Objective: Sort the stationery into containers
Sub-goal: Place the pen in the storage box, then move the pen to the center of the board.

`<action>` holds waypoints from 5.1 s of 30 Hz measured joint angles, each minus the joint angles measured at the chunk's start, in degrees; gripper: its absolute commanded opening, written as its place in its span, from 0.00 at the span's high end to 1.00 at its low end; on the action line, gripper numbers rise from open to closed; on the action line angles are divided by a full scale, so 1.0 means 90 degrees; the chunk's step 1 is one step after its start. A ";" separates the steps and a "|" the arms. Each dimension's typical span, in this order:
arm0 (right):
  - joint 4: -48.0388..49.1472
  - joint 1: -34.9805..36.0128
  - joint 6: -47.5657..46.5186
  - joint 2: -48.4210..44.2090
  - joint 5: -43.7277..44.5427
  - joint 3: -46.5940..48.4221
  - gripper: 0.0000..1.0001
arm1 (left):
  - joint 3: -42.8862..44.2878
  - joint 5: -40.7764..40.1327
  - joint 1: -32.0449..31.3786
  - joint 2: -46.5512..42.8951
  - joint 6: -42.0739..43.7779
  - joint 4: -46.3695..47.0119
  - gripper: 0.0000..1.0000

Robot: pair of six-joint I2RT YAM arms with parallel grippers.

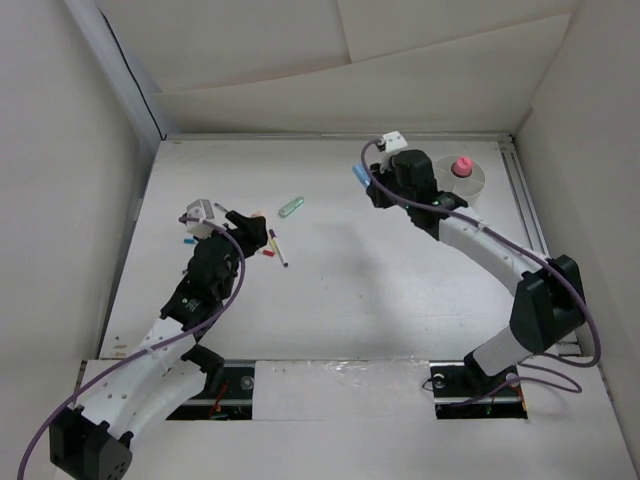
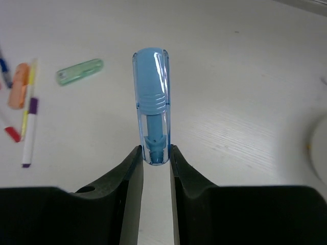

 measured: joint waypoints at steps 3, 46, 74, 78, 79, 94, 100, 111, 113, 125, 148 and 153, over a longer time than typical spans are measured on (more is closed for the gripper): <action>-0.0597 -0.0527 0.0078 -0.0134 0.0447 0.0296 0.89 | 0.0000 0.0107 0.0000 0.0051 0.0000 0.0022 0.39; -0.4612 -0.2688 -0.0078 0.1647 0.1491 0.2982 0.87 | 0.0000 0.0947 0.0000 0.0415 -0.0066 0.0267 0.42; -0.4697 -0.2686 -0.0143 0.1702 0.1333 0.3038 0.87 | 0.0000 0.0950 0.0000 0.0318 -0.0066 0.0265 0.42; -0.4736 -0.2686 -0.0143 0.1710 0.1336 0.3048 0.87 | 0.0000 0.0950 0.0000 0.0289 -0.0066 0.0265 0.42; -0.4741 -0.2686 -0.0143 0.1717 0.1336 0.3048 0.87 | 0.0000 0.0950 0.0000 0.0289 -0.0066 0.0267 0.42; -0.4862 -0.2686 -0.0141 0.2188 0.1370 0.3291 0.87 | 0.0000 0.0950 0.0000 0.0289 -0.0066 0.0265 0.42; -0.4898 -0.2684 -0.0117 0.2278 0.1406 0.3371 0.83 | 0.0000 0.0950 0.0000 0.0279 -0.0066 0.0262 0.42; -0.4840 -0.2679 0.0177 0.2307 0.1586 0.3531 0.72 | 0.0000 0.0945 0.0000 0.0238 -0.0066 0.0260 0.42; -0.4811 -0.2679 0.0250 0.2307 0.1634 0.3541 0.69 | 0.0000 0.0947 0.0000 0.0226 -0.0066 0.0260 0.42; -0.4670 -0.2674 0.0393 0.2314 0.1719 0.3587 0.68 | 0.0000 0.0920 0.0000 0.0141 -0.0066 0.0223 0.42; -0.4267 -0.1885 0.0291 0.2251 0.2144 0.3645 0.74 | 0.0000 0.0916 0.0000 0.0114 -0.0066 0.0216 0.42; -0.3415 -0.0940 0.0219 0.1790 0.1639 0.3135 1.00 | 0.0000 0.0916 0.0000 0.0114 -0.0066 0.0216 0.42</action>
